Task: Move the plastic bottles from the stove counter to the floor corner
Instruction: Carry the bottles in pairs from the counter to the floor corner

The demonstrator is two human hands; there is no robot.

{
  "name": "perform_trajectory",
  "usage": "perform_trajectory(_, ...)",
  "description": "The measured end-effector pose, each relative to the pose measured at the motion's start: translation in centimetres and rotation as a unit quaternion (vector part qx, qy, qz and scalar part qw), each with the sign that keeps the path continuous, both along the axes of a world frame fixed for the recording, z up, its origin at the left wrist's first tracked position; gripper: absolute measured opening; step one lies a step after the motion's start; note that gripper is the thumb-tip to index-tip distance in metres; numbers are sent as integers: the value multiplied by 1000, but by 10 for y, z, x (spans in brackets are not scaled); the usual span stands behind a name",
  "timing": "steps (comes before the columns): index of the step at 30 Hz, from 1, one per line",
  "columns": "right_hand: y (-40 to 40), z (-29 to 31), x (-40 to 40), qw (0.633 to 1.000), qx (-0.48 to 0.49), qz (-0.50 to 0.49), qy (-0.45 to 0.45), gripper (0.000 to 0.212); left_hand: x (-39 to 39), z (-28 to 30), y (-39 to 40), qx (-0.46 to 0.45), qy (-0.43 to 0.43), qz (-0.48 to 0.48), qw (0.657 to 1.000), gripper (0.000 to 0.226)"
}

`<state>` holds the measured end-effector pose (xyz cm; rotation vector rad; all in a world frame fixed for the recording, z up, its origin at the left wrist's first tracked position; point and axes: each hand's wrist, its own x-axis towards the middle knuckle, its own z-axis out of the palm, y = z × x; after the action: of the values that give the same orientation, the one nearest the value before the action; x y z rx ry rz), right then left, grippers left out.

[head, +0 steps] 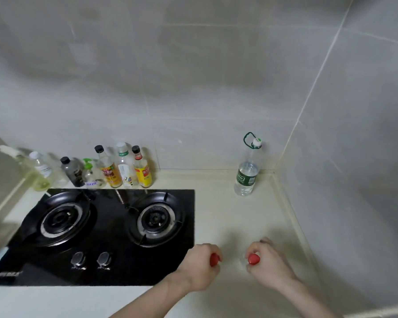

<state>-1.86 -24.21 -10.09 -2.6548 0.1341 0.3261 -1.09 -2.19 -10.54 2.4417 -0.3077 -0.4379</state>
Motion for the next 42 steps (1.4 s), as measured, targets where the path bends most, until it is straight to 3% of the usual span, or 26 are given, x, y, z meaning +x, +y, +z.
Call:
perform_trajectory(9, -12, 5, 16, 996, 34, 85, 9, 14, -41, 11, -14, -31, -18, 192, 981, 24)
perform_trajectory(16, 51, 34, 9, 970, 65, 226, 61, 13, -100, 38, 22, -84, -36, 320, 943, 20)
perform_trajectory(23, 172, 58, -33, 919, 75, 385, 39, 14, -200, 69, 101, -95, -71, 465, 877, 15)
perform_trajectory(34, 384, 98, -149, 832, 117, 540, 38, 10, -367, 95, 246, -14, -119, 612, 781, 14)
perform_trajectory(42, 499, 111, -234, 740, 119, 659, 63, 11, -457, 96, 291, -36, -136, 727, 672, 17)
